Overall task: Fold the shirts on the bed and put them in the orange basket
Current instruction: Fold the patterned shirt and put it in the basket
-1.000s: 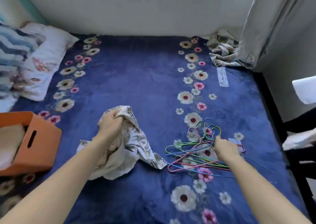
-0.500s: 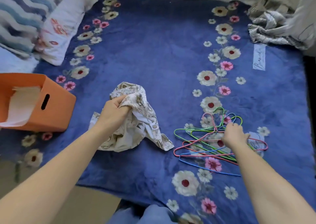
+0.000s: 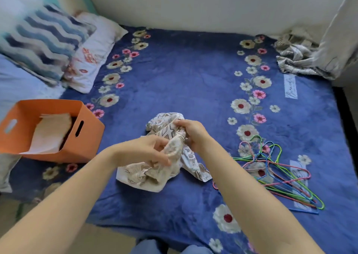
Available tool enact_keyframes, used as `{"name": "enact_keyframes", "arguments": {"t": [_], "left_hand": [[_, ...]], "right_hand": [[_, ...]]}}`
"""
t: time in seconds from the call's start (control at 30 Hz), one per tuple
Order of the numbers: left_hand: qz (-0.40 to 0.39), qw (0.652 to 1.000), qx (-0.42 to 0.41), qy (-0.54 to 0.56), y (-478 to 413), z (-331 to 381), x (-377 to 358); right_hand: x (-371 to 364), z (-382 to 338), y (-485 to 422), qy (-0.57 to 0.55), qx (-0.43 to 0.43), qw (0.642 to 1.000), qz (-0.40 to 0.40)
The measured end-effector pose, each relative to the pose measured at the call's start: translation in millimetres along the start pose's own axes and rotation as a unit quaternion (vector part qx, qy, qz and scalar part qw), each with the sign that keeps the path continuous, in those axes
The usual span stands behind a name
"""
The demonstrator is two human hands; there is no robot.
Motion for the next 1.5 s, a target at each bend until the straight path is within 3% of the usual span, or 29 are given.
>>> {"name": "enact_keyframes", "arguments": {"t": [0.07,0.13,0.23,0.3,0.33,0.4,0.53,0.63,0.7,0.83,0.87,1.03,1.13,1.23,1.33,1.4,1.5], "left_hand": [[-0.075,0.995,0.049,-0.043,17,-16,10],[-0.045,0.990,0.074,-0.115,26,-36,42],[0.216,0.954,0.013,-0.209,21,-45,123],[0.322,0.929,-0.065,-0.169,23,-37,168],[0.318,0.931,-0.112,-0.138,22,-26,179],[0.232,0.943,-0.215,-0.105,22,5,196],[0.055,0.952,-0.294,-0.071,26,60,185],[0.051,0.941,-0.332,-0.030,43,90,192],[0.068,0.927,-0.369,0.019,59,109,203],[0.059,0.918,-0.389,0.043,80,133,220],[0.064,0.920,-0.387,0.010,82,136,226],[0.112,0.928,-0.295,-0.196,73,129,266],[0.146,0.922,-0.226,-0.280,62,124,300],[0.168,0.914,-0.184,-0.321,63,132,311],[0.203,0.895,-0.144,-0.371,60,142,316],[0.301,0.836,-0.123,-0.441,52,154,326],[0.458,0.706,-0.045,-0.538,36,168,344]], "right_hand": [[-9,-26,2,0.046,0.082,0.995,0.023],[-20,-52,16,0.147,0.155,0.977,0.024],[-53,-88,50,0.295,0.204,0.933,-0.027],[-83,-113,77,0.367,0.201,0.906,-0.060],[-95,-125,91,0.393,0.193,0.895,-0.080],[-124,-147,120,0.437,0.184,0.875,-0.100],[-155,-183,165,0.455,0.172,0.865,-0.124],[-147,-206,194,0.462,0.168,0.864,-0.110],[-122,-214,205,0.499,0.157,0.851,-0.043],[-61,-202,197,0.638,0.122,0.750,0.127],[-50,-194,195,0.629,0.118,0.758,0.125],[-22,-187,222,0.448,0.127,0.883,0.052],[-12,-205,233,0.445,0.143,0.882,0.061],[0,-223,218,0.523,0.140,0.829,0.138],[18,-246,179,0.584,0.174,0.740,0.283],[22,-258,152,0.607,0.202,0.670,0.376],[22,-273,117,0.645,0.227,0.559,0.469]]}}
Point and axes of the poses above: each hand's wrist, its own y-axis away from the middle knuckle, its own x-axis out of the back of the hand, z = x × y, the point moved 6 cm from there along -y, towards the middle knuckle, and after that the axes turned 6 degrees about z, right-handed, at the moved point
